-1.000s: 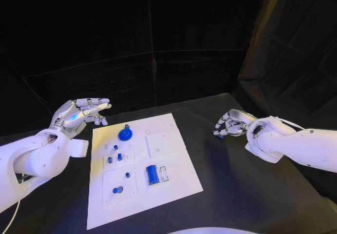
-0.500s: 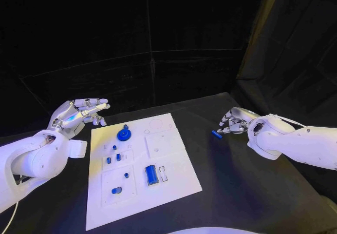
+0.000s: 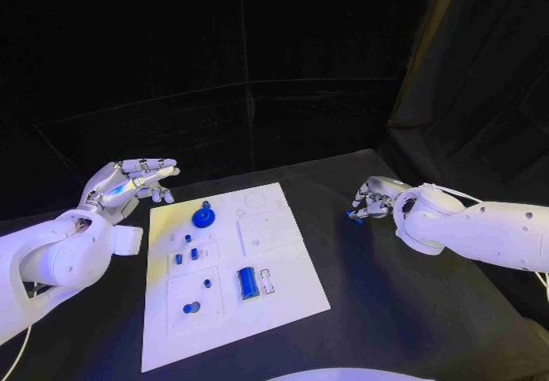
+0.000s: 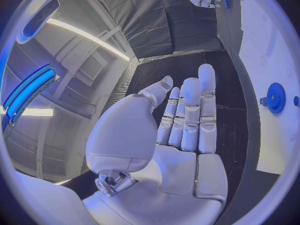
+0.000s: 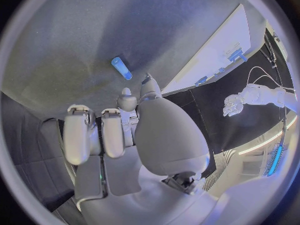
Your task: Assemble the parts on the task board
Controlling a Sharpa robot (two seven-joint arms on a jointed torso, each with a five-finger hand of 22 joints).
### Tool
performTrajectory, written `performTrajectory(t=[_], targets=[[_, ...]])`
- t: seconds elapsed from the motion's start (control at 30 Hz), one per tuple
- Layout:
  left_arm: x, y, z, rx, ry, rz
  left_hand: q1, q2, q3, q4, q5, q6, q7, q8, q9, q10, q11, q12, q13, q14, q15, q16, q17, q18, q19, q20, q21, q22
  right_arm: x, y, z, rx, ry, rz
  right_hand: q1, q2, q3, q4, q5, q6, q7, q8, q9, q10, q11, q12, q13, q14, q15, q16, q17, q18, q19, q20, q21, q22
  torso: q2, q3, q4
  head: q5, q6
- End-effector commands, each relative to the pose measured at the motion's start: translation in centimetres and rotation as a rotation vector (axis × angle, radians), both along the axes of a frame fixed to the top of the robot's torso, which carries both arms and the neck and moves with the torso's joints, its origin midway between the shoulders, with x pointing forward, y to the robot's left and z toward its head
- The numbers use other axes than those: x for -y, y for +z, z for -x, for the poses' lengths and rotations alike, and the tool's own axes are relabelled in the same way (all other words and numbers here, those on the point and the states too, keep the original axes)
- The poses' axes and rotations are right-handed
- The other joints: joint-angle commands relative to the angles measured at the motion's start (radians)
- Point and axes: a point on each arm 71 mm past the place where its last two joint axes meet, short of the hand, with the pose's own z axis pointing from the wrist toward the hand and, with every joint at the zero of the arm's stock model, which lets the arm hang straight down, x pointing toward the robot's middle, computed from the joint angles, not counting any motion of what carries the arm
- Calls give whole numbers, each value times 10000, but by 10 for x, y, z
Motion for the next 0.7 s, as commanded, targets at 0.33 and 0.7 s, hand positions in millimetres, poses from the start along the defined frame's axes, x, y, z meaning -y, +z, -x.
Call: performTrajectory(t=[0.33, 0.7], targets=[[-1, 2, 0, 77, -24, 80, 64, 43, -42, 6, 51, -36, -19, 32, 9, -91, -8, 13, 2, -67, 19, 66, -11, 140, -26, 33, -9, -12, 3, -7, -5, -669, -51, 600, 106, 159, 20, 109, 73, 178, -24, -11, 31, 38, -38, 67, 40, 578, 30, -7, 143, 11, 110, 43, -6, 614, -10, -12, -11, 47, -72], [-1, 1, 0, 77, -16, 77, 64, 43, -42, 6, 51, -36, -19, 32, 9, -91, -8, 13, 2, -67, 19, 66, -11, 140, -26, 33, -9, -12, 4, -12, -9, -1158, -137, 966, 122, 229, 35, 145, 99, 230, -33, -20, 34, 51, -48, 87, 56, 586, 20, 12, 180, 2, 128, 33, 17, 652, -10, -12, -1, 40, -79]])
